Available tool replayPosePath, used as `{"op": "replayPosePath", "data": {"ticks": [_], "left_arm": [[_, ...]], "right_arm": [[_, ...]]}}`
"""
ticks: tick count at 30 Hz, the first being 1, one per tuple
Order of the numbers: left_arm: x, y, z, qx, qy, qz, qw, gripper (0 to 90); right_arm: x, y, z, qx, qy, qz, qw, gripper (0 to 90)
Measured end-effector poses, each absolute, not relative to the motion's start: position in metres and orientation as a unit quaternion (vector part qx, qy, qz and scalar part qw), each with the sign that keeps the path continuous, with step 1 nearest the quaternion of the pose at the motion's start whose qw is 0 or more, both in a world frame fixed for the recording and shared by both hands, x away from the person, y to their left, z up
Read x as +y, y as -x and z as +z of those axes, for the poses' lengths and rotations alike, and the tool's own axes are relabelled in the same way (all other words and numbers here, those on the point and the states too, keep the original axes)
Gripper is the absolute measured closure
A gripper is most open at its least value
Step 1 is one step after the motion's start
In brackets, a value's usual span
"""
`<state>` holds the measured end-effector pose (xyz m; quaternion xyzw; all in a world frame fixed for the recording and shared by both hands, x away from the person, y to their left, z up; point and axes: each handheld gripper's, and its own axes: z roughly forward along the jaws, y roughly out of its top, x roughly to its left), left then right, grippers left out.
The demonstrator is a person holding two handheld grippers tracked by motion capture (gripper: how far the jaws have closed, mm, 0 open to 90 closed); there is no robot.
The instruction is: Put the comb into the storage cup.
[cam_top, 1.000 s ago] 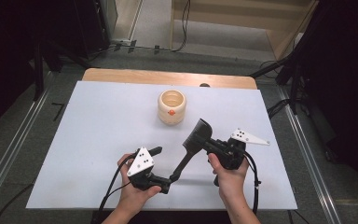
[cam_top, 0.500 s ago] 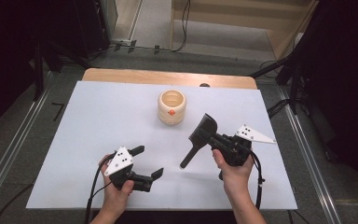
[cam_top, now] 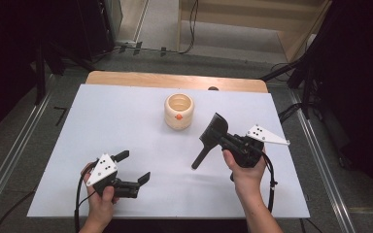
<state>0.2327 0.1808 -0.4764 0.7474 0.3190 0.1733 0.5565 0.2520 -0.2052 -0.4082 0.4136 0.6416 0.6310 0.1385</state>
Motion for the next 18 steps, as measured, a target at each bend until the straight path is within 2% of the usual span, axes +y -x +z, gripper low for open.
{"op": "replayPosePath", "data": {"ticks": [18], "left_arm": [[0.238,-0.232,-0.48,0.361,-0.731,0.207,0.54,0.0]], "right_arm": [[-0.199,-0.262,-0.398,0.648,-0.404,0.625,0.164,83.0]]}}
